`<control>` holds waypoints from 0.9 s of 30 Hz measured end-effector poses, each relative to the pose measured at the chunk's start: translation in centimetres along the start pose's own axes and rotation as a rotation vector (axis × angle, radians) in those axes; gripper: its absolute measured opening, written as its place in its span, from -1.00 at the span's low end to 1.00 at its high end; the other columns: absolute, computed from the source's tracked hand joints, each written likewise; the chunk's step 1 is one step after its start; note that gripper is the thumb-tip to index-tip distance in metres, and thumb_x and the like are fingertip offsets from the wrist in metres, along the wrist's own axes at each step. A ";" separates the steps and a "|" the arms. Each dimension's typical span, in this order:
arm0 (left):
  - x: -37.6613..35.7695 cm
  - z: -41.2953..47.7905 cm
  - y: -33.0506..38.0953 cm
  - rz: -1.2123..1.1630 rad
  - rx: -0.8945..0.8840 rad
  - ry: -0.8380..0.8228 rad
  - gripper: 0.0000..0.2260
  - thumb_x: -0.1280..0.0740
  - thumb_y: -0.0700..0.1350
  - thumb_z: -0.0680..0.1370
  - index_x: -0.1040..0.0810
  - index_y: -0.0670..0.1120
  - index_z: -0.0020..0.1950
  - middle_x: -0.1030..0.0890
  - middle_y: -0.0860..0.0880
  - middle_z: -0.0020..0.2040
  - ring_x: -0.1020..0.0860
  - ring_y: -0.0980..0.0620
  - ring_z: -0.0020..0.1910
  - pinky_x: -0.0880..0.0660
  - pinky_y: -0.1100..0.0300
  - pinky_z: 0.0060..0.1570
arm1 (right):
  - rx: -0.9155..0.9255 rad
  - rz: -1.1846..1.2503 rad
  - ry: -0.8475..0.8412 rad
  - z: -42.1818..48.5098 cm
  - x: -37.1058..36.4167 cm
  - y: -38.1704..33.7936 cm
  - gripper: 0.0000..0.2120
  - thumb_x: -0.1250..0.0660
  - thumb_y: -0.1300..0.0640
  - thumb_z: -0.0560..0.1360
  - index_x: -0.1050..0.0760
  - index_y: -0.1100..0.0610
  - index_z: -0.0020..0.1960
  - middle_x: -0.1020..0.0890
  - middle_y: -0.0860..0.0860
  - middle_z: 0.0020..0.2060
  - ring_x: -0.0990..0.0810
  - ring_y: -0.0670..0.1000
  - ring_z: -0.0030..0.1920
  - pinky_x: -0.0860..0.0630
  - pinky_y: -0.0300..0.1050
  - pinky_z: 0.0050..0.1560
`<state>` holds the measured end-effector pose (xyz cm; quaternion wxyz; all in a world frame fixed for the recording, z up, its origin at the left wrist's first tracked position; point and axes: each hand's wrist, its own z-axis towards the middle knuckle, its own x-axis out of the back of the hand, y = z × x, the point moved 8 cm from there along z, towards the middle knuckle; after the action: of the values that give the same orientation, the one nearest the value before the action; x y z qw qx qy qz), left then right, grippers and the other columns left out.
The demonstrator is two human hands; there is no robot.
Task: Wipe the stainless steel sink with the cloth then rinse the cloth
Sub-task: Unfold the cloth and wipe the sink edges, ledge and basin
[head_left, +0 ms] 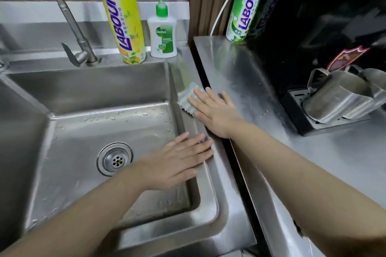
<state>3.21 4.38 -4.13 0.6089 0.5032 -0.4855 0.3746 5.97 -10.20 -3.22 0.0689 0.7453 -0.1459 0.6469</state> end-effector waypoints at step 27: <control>1.6 4.2 -9.4 -0.096 -0.038 -0.067 -0.52 0.19 0.12 0.61 0.06 0.02 0.52 0.10 0.04 0.54 0.23 0.18 0.48 0.29 0.18 0.44 | 0.028 -0.068 -0.012 8.2 0.8 1.4 -0.53 0.23 -0.18 0.58 0.02 -0.22 0.49 0.13 -0.14 0.53 0.17 0.03 0.52 0.19 0.13 0.45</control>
<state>11.58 -1.82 -4.85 0.6193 0.5264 -0.4878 0.3184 13.38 -14.04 -3.81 0.0793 0.7545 -0.1118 0.6419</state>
